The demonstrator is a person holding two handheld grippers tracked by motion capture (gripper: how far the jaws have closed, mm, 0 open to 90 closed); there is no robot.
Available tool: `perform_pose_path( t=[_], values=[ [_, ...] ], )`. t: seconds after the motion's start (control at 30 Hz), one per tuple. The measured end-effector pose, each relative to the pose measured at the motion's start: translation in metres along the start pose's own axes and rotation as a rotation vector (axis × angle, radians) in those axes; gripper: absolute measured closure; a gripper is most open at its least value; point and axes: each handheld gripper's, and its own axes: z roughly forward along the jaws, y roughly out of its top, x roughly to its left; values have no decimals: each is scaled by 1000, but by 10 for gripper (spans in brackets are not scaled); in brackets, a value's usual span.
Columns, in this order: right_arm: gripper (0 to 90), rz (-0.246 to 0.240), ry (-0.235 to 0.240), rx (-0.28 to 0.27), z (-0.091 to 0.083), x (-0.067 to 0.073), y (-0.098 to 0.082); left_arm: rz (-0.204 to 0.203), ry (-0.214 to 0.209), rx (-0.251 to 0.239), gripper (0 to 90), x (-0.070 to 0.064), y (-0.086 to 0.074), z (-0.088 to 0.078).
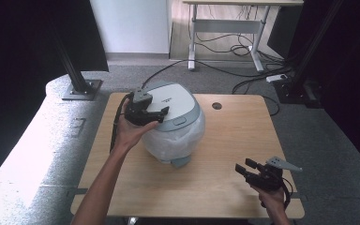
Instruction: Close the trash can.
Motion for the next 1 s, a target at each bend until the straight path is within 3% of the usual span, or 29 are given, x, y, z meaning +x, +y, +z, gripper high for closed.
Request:
perform_pose_path(
  t=[0.2,0.3,0.37,0.57,0.77,1.0],
  values=[
    [381,7,0,-12,-3,-1,2,-21,-18,-11,266,4,-1,0],
    [381,12,-1,-21,-6,-3,3,-68,-66,-40,244,9,-2,-2],
    [380,13,-3,-24,-7,-5,3,-82,-73,-47,233,11,-3,-4],
    [380,15,-4,-24,-8,-6,3,-99,-91,-107,228,15,-8,-24],
    [379,12,-1,-22,-5,-6,3,-70,-95,-149,222,15,-22,-54],
    [378,7,2,-19,-2,-7,5,-26,-46,-124,213,11,-53,-75]
  ],
)
